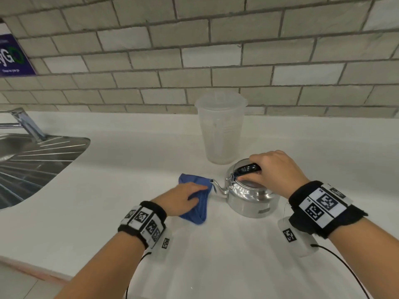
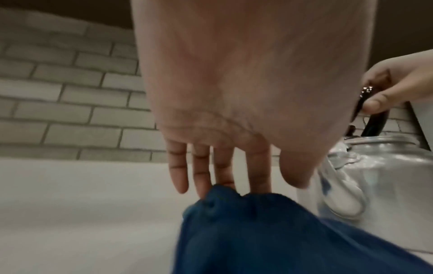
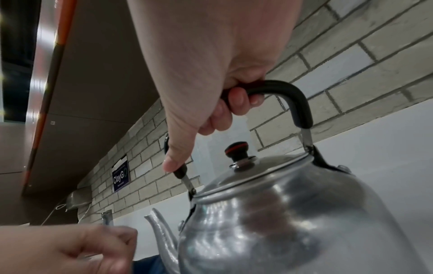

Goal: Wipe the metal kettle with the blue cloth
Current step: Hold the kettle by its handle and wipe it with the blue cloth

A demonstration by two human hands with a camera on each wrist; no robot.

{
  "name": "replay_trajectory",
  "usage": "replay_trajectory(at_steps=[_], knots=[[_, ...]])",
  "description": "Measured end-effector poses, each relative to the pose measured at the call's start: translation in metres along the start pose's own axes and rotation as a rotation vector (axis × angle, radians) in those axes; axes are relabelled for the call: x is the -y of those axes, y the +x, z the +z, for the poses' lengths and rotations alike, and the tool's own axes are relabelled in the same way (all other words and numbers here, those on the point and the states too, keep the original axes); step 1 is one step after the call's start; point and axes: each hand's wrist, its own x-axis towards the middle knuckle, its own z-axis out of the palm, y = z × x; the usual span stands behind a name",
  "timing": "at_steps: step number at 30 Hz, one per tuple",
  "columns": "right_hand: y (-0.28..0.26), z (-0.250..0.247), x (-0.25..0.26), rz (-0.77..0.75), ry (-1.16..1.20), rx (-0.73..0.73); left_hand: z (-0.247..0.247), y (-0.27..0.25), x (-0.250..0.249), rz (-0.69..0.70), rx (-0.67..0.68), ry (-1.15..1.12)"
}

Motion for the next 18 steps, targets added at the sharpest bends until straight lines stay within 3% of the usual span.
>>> replay_trajectory(at_steps=[2, 5, 8, 10, 13, 15, 18], knots=[[-0.001, 0.001, 0.000, -0.004, 0.006, -0.007, -0.005, 0.001, -0.001, -0.084, -0.003, 0.267], [-0.001, 0.004, -0.002, -0.005, 0.012, -0.009, -0.023, -0.004, -0.008, -0.239, -0.171, 0.487], [-0.001, 0.005, -0.002, -0.003, 0.000, -0.003, -0.030, -0.001, -0.009, -0.073, -0.331, 0.251], [-0.002, 0.004, -0.001, 0.000, 0.000, -0.005, -0.027, 0.011, -0.002, 0.048, -0.167, 0.097], [-0.003, 0.004, -0.001, 0.004, 0.007, 0.004, -0.014, 0.030, 0.004, -0.056, 0.258, 0.172], [-0.002, 0.004, -0.002, 0.002, 0.024, 0.011, -0.008, 0.038, 0.005, -0.189, 0.346, 0.261], [-0.002, 0.002, -0.002, 0.002, 0.052, 0.036, -0.003, 0.046, 0.004, -0.247, 0.335, 0.357]])
